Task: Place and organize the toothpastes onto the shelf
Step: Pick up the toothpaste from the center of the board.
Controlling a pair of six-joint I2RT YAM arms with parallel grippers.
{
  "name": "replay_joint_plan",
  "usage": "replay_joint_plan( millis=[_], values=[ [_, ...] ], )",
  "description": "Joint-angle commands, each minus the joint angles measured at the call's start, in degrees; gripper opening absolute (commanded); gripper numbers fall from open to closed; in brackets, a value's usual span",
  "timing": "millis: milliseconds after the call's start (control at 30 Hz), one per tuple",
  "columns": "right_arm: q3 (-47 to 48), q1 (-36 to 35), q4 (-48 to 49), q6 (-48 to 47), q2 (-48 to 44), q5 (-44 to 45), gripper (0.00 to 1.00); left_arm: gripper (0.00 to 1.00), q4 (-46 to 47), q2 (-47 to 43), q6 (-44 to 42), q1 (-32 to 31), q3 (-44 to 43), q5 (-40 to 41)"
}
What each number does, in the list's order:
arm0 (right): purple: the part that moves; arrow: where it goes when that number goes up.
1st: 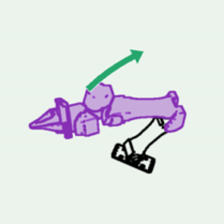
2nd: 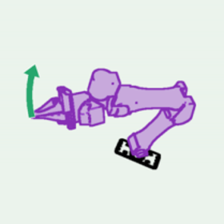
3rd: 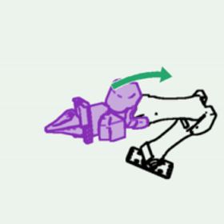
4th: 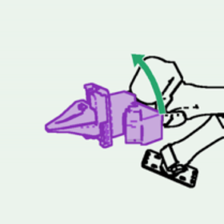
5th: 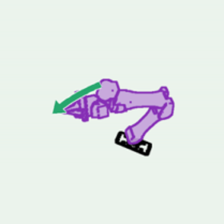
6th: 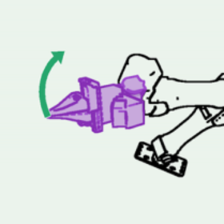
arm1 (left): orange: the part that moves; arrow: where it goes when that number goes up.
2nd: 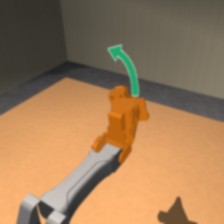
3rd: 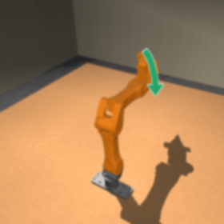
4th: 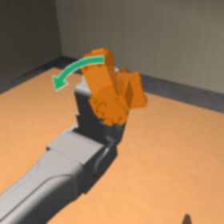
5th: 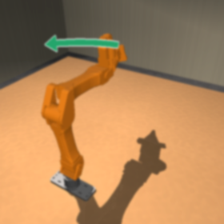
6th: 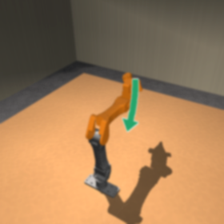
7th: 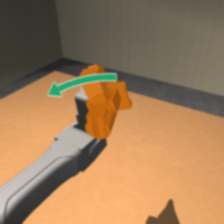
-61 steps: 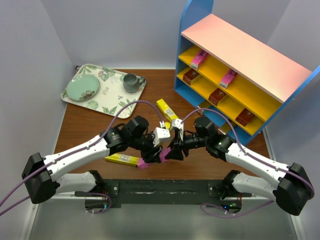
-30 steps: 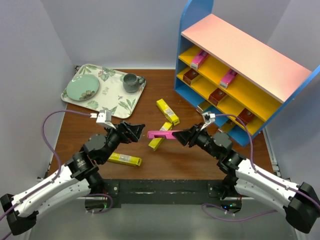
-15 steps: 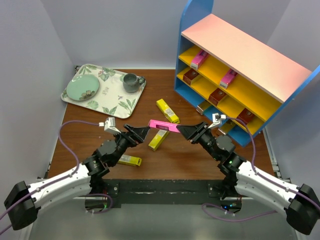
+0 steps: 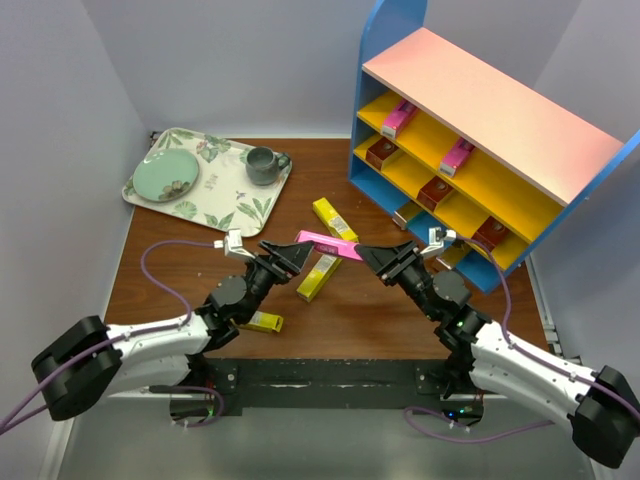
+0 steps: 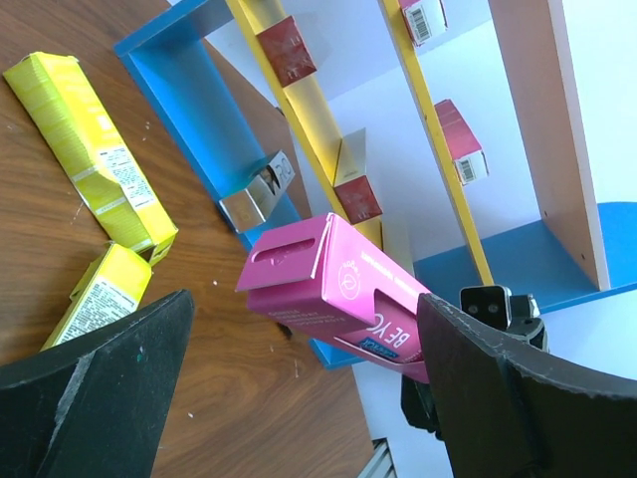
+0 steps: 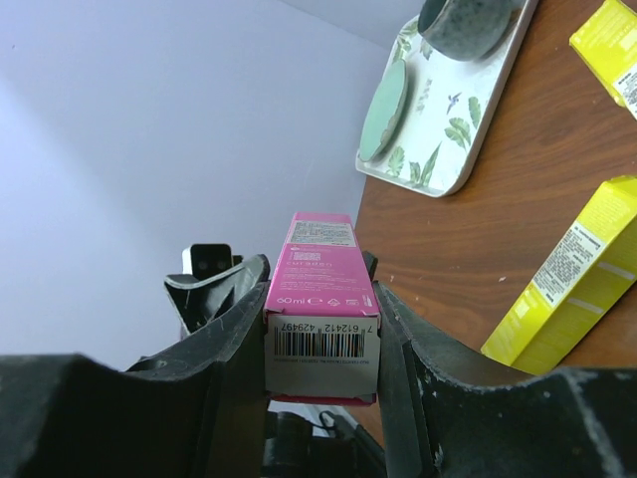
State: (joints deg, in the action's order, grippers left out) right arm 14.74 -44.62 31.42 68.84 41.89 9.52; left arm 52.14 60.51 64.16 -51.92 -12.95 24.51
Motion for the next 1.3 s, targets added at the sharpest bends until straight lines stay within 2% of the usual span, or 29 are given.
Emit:
replay_joint_plan(
  millis=[0, 100, 200, 400, 500, 600, 633, 800, 1067, 1100, 1200, 1267],
  values=[
    [0.1, -0.2, 5.6, 3.6, 0.1, 0.6, 0.0, 0.99, 11.6, 3.0, -0.9, -0.4, -1.7, 2.9],
    [0.0, -0.1, 5.9, 4.2, 0.6, -0.1, 0.0, 0.96, 16.0, 4.8, -2.2, -0.4, -1.6, 3.8],
    [-0.4, -0.1, 7.1, 5.1, 1.2, -0.6, 0.0, 0.91, 16.6, 6.2, -2.8, -0.4, -2.8, 4.2],
    [-0.5, -0.1, 8.8, 5.6, 3.5, -2.7, 0.0, 0.74, 19.2, 8.7, -2.9, -0.3, -3.7, 3.6],
    [-0.8, -0.1, 10.1, 5.9, 4.8, -3.4, 0.02, 0.67, 19.8, 8.9, -2.8, -0.3, -4.3, 3.9],
    [-0.7, -0.2, 10.6, 5.9, 6.0, -4.8, 0.06, 0.56, 20.5, 9.0, -2.9, -0.3, -4.5, 4.4],
    [-0.6, -0.2, 10.5, 5.9, 6.3, -5.6, 0.09, 0.5, 20.6, 9.0, -2.9, -0.3, -4.5, 5.0],
    [-0.3, -0.2, 8.5, 5.2, 7.8, -8.4, 0.22, 0.37, 22.4, 8.1, -2.7, -0.3, -3.5, 6.6],
    [0.4, -0.3, 3.0, 0.8, 7.2, -9.4, 0.56, 0.14, 20.6, 4.4, -4.2, -0.3, -2.5, 9.6],
    [0.7, -0.2, 2.0, -1.1, 6.8, -9.4, 0.59, 0.13, 20.1, 4.1, -4.3, -0.3, -2.6, 9.7],
    [2.6, -0.2, -2.2, -5.4, 5.1, -9.4, 0.78, 0.08, 18.2, 2.4, -4.6, -0.3, -2.6, 9.9],
    [4.1, -0.3, -5.7, -8.8, 4.3, -9.4, 0.82, 0.05, 15.9, 1.8, -4.2, -0.3, -2.6, 10.1]
  ],
)
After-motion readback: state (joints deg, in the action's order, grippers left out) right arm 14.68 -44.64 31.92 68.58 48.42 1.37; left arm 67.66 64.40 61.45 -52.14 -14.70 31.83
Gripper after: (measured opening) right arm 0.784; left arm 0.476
